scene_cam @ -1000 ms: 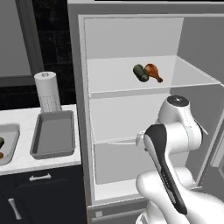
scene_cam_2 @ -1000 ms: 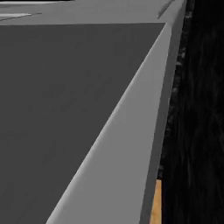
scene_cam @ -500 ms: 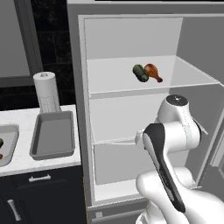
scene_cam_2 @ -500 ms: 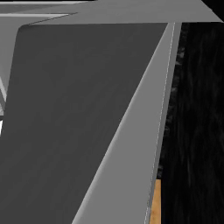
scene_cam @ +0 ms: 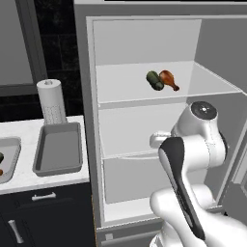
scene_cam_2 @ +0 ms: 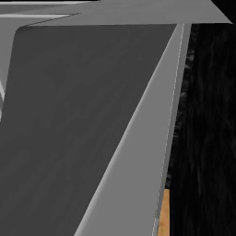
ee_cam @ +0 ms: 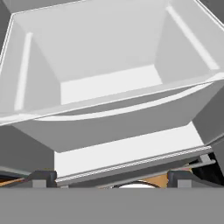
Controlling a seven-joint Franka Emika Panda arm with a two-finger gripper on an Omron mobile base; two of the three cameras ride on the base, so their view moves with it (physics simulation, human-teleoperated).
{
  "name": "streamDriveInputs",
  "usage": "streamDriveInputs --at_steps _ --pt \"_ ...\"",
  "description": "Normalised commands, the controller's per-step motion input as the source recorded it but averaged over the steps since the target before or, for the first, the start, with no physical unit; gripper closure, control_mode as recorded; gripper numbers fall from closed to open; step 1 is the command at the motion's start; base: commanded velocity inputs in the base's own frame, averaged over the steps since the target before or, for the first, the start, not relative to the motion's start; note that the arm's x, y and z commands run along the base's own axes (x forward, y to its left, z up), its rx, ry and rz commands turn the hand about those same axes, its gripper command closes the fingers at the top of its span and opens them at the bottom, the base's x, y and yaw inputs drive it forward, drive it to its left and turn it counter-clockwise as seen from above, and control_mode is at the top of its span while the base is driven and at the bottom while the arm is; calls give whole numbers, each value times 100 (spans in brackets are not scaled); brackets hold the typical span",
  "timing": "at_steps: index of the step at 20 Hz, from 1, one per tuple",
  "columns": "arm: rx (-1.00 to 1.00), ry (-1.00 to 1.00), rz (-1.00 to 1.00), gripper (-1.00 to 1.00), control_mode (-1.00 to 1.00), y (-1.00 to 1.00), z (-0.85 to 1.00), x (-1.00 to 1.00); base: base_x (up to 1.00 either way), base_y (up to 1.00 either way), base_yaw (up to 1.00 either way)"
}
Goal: Place one cucumber and one chicken drumstick in each tupperware on the nearby counter, to pack two identical lunches.
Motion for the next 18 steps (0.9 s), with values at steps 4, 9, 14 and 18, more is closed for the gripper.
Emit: streamDriveInputs --at_steps 4,9,14,18 --pt "0 -28 -9 -100 -100 2 55 -2 0 0 0" --pt "0 -27 -9 -100 -100 2 79 -7 0 0 0" --pt "0 -7 -3 -100 -100 6 100 -34 0 0 0" --pt "0 -3 0 -100 -100 0 97 -61 0 0 0"
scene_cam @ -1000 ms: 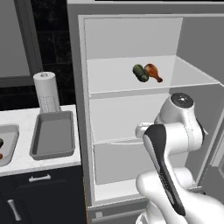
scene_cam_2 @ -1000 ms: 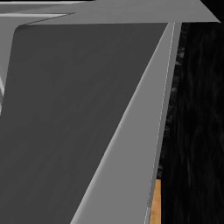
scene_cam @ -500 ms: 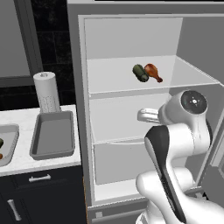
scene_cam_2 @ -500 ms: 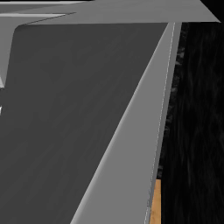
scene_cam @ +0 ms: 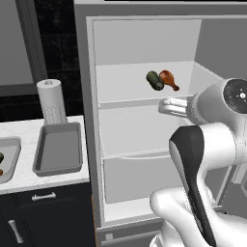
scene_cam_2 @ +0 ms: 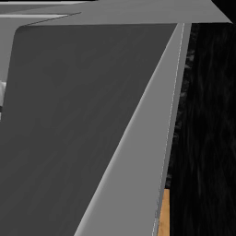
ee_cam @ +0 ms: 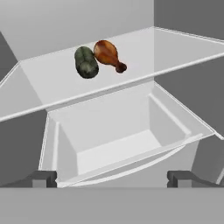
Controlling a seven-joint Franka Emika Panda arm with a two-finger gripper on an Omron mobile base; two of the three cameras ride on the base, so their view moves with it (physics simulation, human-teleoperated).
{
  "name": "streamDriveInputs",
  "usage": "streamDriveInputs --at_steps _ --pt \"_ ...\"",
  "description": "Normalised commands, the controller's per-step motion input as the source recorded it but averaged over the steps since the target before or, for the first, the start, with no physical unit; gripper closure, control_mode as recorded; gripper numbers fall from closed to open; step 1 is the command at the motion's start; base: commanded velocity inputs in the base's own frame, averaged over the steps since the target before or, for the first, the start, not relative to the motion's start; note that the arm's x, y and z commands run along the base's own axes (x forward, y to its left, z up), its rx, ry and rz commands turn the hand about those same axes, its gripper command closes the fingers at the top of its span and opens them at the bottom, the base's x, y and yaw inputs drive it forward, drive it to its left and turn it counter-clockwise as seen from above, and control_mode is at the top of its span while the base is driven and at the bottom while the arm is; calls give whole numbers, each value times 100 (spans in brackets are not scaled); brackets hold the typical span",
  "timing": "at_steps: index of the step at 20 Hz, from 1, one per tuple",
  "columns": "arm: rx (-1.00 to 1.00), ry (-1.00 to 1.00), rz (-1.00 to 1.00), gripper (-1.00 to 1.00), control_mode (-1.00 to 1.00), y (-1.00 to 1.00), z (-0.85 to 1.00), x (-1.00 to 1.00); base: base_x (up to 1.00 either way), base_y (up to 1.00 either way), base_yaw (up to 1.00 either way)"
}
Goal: Place one cucumber and one chicken drumstick in each tupperware on the nearby counter, to pack two identical lunches.
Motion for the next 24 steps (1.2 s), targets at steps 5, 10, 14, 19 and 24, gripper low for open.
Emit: streamDriveInputs --at_steps 5,10,14,19,24 --pt "0 3 0 -100 -100 0 97 -51 0 0 0" --pt "0 3 2 -100 -100 0 43 -6 0 0 0" --pt "0 -2 10 -100 -100 0 0 20 0 0 0" --pt "0 0 15 -100 -100 0 0 37 0 0 0" --pt "-1 0 17 -100 -100 0 -1 47 0 0 0"
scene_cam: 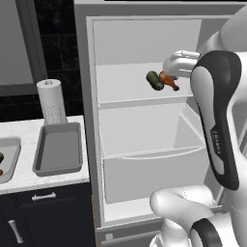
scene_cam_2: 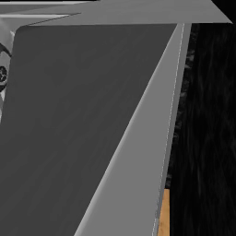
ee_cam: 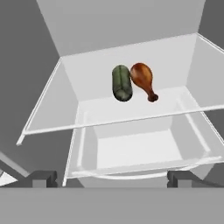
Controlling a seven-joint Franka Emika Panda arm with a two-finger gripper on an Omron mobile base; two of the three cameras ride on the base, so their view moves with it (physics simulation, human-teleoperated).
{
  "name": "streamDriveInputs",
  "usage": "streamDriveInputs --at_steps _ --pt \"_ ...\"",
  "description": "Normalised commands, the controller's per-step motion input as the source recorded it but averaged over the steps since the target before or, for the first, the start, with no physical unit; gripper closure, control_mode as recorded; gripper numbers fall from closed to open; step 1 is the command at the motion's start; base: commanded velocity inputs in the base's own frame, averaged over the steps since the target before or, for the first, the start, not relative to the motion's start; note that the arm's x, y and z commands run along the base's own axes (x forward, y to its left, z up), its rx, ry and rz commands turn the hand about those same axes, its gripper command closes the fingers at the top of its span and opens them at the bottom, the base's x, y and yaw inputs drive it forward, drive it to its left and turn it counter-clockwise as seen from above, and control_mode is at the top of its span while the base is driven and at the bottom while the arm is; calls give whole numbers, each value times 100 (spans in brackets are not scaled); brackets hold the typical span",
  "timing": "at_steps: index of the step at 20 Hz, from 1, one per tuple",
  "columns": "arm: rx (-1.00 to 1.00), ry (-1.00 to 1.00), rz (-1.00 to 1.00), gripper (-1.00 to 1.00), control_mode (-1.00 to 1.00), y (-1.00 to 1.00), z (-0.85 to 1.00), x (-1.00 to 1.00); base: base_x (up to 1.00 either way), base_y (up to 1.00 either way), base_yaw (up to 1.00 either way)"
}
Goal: Place one cucumber and one chicken drumstick in each tupperware on the nearby counter, to pack two identical lunches.
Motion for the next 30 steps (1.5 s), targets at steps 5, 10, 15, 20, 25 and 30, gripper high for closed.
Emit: streamDriveInputs --at_steps 5,10,15,20,25,30 --pt "-7 2 14 -100 -100 0 -5 30 0 0 0" --pt "-15 8 8 -100 -100 0 -18 26 0 0 0" --pt "-15 11 3 -100 -100 0 -12 25 0 0 0" --pt "-2 1 0 -100 -100 0 -12 6 0 0 0" --pt "0 -2 0 -100 -100 0 -23 0 0 0 0" --pt "0 -10 -3 -100 -100 0 -26 0 0 0 0"
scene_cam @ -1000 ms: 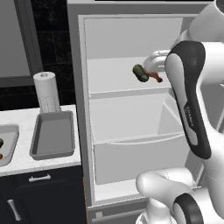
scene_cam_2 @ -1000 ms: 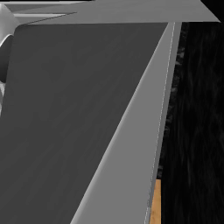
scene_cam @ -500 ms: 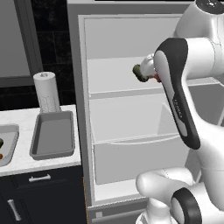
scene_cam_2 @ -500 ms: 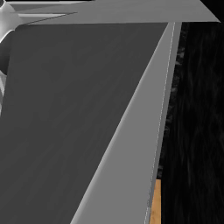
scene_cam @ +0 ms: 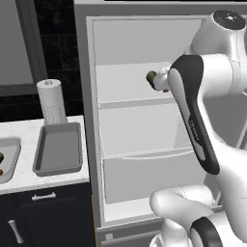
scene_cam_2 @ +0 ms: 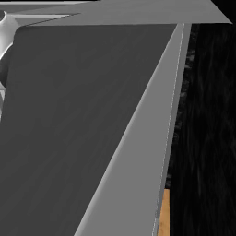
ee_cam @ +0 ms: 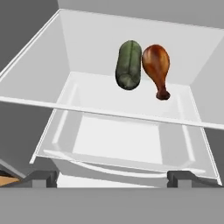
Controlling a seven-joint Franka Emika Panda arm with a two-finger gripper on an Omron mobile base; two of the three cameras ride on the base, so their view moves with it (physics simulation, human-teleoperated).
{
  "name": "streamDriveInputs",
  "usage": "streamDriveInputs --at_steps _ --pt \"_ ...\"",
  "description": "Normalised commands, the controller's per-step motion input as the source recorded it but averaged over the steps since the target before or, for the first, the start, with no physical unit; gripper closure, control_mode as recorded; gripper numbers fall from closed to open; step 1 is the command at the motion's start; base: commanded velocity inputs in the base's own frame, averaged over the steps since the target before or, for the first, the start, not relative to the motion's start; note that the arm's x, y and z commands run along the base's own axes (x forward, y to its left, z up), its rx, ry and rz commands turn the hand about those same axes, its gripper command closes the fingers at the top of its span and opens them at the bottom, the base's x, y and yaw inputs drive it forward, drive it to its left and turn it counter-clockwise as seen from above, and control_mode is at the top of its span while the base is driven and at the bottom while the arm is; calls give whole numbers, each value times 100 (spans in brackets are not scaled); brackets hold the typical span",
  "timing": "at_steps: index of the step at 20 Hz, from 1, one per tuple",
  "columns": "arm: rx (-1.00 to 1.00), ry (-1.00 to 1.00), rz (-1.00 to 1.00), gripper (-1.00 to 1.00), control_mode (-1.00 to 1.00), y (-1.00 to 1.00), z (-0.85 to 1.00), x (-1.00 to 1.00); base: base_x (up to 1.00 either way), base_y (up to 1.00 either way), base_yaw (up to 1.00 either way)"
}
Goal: Place one cucumber and one chicken drumstick in each tupperware on the nearby counter, to pack two identical lunches.
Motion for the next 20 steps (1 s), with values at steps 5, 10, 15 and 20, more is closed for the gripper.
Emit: streamDriveInputs --at_steps 5,10,15,20 --pt "0 -12 -7 -100 -100 -3 0 6 0 0 0" --pt "2 -4 -1 -100 -100 -8 6 8 0 0 0" --pt "7 0 0 -100 -100 -7 6 33 0 0 0" --pt "4 0 -1 -100 -100 -2 1 57 0 0 0"
